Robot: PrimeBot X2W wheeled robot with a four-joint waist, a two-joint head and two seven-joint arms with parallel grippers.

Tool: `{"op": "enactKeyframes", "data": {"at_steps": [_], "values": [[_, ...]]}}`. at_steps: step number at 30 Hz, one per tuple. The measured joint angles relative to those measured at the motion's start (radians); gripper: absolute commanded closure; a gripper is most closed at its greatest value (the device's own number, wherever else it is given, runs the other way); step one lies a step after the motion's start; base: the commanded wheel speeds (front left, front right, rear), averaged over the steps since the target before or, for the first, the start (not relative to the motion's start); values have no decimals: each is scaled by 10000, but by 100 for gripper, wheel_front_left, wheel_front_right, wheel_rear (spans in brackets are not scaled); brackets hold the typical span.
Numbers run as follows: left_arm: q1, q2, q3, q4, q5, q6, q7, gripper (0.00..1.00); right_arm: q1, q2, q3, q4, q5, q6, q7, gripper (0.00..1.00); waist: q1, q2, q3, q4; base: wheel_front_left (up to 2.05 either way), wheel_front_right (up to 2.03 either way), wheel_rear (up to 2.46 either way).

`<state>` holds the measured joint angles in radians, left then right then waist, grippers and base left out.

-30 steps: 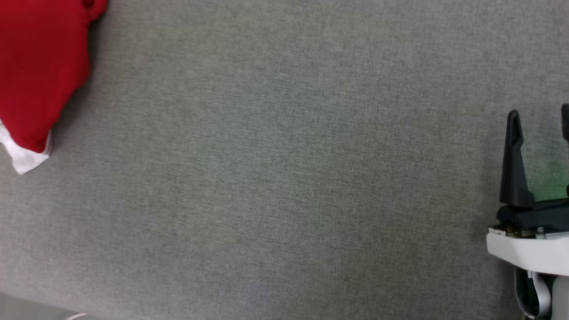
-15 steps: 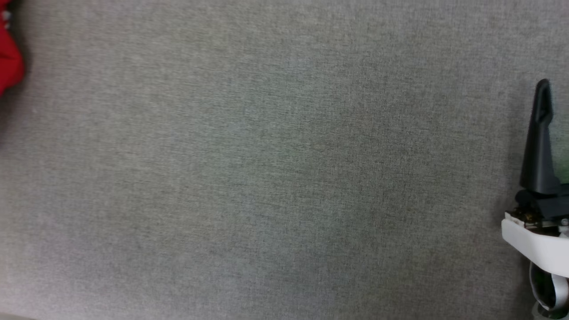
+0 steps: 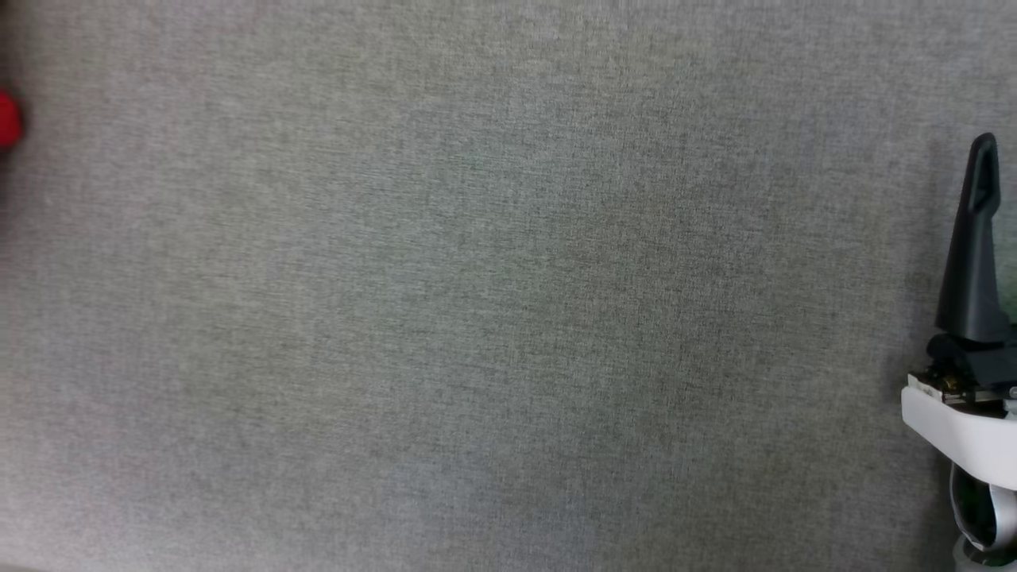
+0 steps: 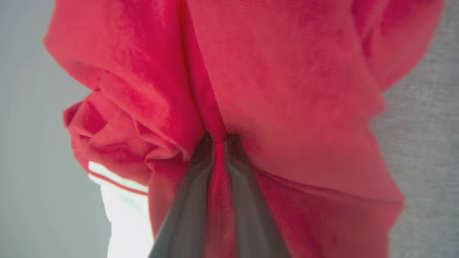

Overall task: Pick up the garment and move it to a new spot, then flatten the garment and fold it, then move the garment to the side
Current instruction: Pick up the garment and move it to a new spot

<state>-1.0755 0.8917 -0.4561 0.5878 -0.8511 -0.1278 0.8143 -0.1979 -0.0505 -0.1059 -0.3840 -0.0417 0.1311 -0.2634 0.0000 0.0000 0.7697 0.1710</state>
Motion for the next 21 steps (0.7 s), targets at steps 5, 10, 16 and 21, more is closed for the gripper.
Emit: {"op": "enactKeyframes", "data": {"at_steps": [5,10,16,21], "values": [[2,301,-637,-307,-75,-6,-288,100,151,0,35,426,167,0,0,0,0,0,-573,39,0,0,0],[-542,784,-1260,-1252,19,-12,-422,100,278,0,36,894,439,0,2,0,0,0,-1345,45,0,0,0],[-1537,1026,-2228,-2661,341,-12,-12,100,456,-2,81,1327,790,0,0,0,0,0,-2363,-48,0,0,0],[-2545,685,-3141,-3655,548,-13,474,100,700,-4,173,1592,1120,0,0,0,0,0,-3129,-306,0,0,0]]}}
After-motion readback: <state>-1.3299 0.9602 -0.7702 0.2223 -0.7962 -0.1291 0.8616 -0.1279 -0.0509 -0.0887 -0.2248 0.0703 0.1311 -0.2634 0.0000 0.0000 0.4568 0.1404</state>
